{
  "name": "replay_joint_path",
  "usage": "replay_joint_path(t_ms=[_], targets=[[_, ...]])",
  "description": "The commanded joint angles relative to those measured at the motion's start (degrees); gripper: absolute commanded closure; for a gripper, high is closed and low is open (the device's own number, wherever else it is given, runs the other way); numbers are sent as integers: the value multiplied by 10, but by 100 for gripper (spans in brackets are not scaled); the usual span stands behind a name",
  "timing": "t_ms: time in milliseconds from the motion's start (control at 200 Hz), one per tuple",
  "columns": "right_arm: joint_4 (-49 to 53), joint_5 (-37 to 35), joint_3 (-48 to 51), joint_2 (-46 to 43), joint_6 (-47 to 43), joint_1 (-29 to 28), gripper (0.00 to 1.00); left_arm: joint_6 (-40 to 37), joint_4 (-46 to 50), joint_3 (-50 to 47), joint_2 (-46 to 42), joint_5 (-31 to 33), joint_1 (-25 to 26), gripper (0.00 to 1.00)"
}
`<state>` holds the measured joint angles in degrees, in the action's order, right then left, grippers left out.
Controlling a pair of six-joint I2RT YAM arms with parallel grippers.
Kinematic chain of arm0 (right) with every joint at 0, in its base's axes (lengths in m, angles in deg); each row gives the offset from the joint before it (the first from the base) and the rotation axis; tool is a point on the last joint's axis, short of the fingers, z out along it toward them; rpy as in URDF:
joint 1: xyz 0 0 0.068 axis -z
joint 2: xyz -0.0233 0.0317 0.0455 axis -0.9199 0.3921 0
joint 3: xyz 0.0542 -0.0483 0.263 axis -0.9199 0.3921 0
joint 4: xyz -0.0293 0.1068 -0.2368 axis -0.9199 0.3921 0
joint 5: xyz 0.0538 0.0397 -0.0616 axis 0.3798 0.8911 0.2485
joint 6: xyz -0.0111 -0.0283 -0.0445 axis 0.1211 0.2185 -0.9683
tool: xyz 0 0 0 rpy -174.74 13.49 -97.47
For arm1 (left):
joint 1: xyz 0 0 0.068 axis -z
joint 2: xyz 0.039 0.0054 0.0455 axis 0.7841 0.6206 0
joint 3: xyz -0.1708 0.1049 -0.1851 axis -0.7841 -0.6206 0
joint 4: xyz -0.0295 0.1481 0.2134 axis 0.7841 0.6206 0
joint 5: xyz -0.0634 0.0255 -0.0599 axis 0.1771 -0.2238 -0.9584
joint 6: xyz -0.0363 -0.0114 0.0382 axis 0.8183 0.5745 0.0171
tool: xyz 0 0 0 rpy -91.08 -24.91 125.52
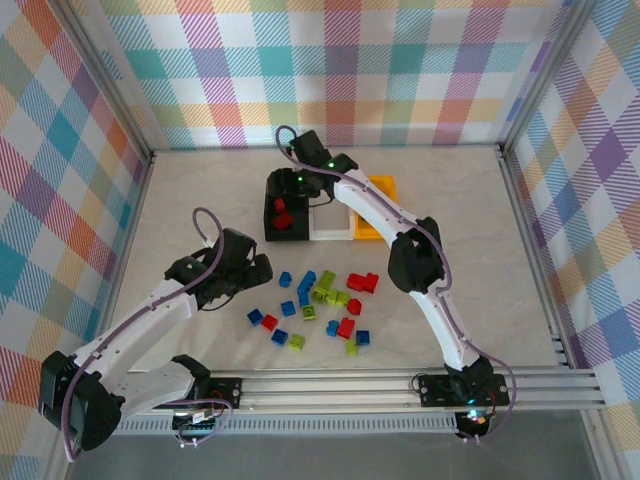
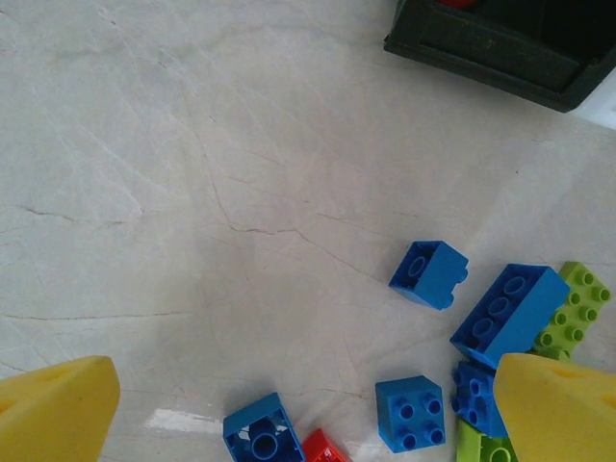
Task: Sort the legos into containers by color
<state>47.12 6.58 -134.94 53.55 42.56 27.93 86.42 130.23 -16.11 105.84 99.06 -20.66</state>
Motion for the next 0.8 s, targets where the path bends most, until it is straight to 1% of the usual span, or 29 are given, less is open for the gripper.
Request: replay_joint_path(t_ms=[0, 140, 255, 330, 370, 400, 510, 590, 725, 795], targets=[[-14, -8, 83, -90, -8, 0, 28, -16, 17, -4, -3, -27, -3, 0], [-89, -14, 258, -205, -5, 3, 29, -17, 17, -20, -1, -65, -2, 2], [-122, -13, 366, -277, -3, 3, 29, 8, 10, -52, 1, -98, 0, 5], [-141, -13, 429, -316, 0, 3, 29, 33, -16, -87, 8, -134, 1, 7], [-150, -14, 456, -333, 2, 3, 29, 46, -31, -103, 15, -145, 1, 10], [-155, -14, 474, -345, 3, 4, 29, 54, -42, -113, 20, -154, 1, 13], [-167, -17, 520, -373, 3, 7, 29, 75, -73, -133, 40, -164, 1, 16], [-175, -15, 547, -390, 4, 12, 29, 81, -78, -135, 50, -152, 1, 16], [-186, -15, 585, -413, 9, 25, 29, 73, -86, -124, 72, -144, 1, 21], [-192, -15, 600, -425, 12, 32, 29, 71, -80, -116, 88, -135, 1, 22]])
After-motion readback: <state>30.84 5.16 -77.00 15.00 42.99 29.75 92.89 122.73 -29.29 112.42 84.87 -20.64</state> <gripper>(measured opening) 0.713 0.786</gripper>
